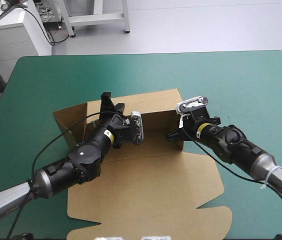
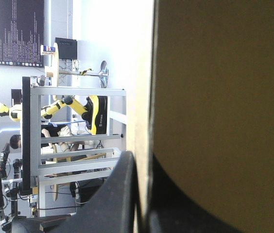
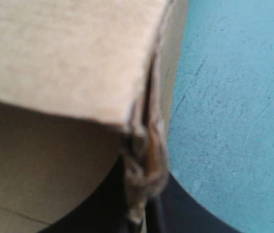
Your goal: Fold the box
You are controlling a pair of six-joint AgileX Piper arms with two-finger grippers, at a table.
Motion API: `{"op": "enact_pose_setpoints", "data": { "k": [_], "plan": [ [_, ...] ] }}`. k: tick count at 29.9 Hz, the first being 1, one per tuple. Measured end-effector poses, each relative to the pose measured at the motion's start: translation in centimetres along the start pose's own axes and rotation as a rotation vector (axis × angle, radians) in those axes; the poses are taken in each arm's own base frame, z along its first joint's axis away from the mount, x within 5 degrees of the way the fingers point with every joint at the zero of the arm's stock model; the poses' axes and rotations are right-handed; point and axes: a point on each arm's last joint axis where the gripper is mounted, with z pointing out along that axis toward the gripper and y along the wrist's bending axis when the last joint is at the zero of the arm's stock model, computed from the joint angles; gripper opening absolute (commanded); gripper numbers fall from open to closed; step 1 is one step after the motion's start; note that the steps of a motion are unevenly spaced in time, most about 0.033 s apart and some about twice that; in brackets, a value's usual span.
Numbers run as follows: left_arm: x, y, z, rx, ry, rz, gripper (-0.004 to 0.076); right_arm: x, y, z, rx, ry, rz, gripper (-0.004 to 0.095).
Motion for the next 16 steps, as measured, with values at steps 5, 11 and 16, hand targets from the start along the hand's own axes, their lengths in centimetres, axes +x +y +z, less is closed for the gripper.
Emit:
{"op": "enact_pose_setpoints", "data": {
  "k": [5,11,16],
  "plan": [
    [-0.1,0.0,-0.1,-0.008,-0.006,0.014,-0.0003,0.0,0.0,0.0,0.0,0.001,0.017,-0.0017],
    [-2.3,-0.4,-1.6,-0.005,-0.095,0.036,0.0115,0.0,0.1,0.4,-0.006,-0.009,0.03,-0.0015],
    [-3.9,-0.8,-3.1,-0.004,-0.166,0.052,0.0298,-0.3,0.2,0.9,-0.01,-0.019,0.029,-0.0015]
  ]
}}
